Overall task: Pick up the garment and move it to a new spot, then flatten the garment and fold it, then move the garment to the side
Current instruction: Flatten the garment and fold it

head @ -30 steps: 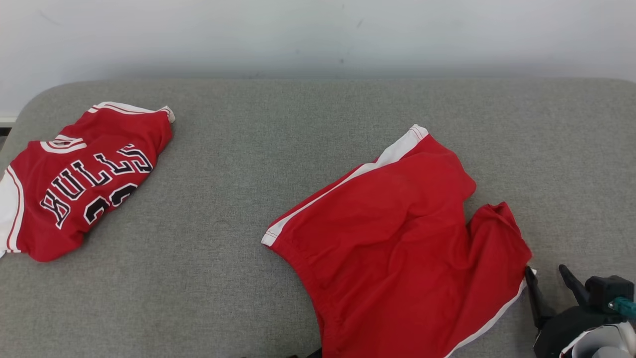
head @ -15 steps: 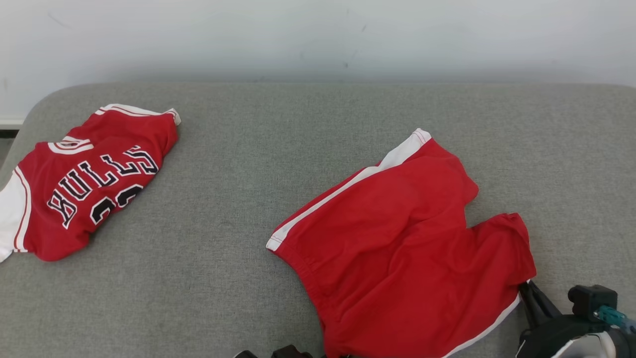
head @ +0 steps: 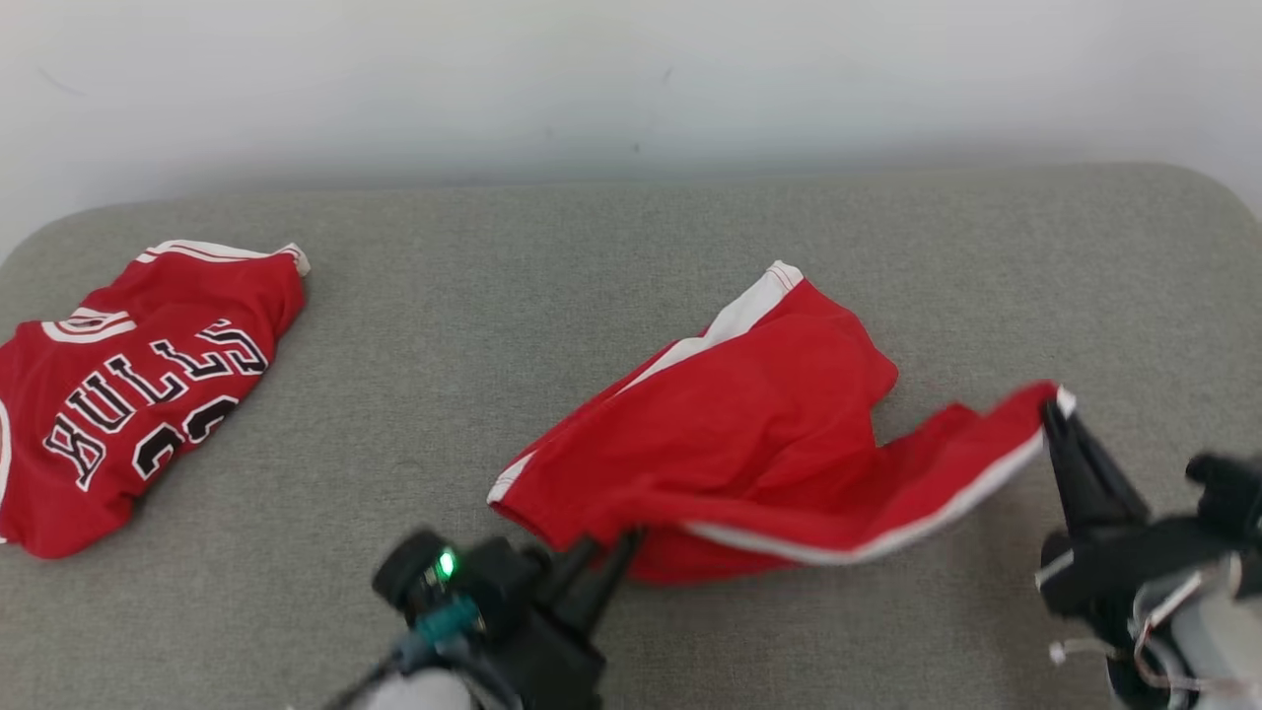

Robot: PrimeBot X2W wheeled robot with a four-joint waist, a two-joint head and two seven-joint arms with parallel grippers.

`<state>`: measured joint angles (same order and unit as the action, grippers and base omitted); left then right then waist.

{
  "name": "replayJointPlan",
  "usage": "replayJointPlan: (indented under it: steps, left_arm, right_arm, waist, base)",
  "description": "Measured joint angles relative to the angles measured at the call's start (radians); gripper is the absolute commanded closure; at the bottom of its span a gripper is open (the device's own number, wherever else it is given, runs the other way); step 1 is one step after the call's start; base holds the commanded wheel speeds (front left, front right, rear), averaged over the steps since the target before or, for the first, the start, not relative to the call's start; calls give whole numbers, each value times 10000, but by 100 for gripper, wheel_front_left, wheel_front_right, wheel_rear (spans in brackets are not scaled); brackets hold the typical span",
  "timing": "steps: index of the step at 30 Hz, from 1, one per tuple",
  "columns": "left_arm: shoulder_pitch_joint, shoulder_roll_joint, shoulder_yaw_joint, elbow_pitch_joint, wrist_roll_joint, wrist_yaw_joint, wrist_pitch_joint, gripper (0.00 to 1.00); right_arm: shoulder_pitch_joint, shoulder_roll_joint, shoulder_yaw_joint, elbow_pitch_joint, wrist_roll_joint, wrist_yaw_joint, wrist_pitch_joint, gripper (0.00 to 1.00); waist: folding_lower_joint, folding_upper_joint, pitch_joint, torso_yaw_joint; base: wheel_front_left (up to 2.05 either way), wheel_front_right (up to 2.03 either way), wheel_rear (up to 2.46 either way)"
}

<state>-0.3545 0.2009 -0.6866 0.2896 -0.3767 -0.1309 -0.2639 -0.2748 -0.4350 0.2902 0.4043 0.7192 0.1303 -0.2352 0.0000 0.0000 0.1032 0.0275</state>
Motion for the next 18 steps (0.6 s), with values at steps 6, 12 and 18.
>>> replayJointPlan:
  steps: [6,12,18]
  left_arm:
    - [-2809,867,-510,56,-700,0,313,100]
    - [-7394,1672,-1312,244,-1912,-2,1193,100]
    - [-10870,1778,-1133,1287,-3578,-2,1793,100]
  right_arm:
    - [-1971,58,-100,-182,497,0,846,100]
    - [-6148,215,-485,872,466,0,1766,100]
    - [-10071,370,-892,2328,343,0,2360,100]
  waist:
    - [1,1,383,-117]
    - [2,1,1471,-196]
    - [3,2,2737,-275]
  base:
    - [0,0,0]
    - [0,0,0]
    - [0,0,0]
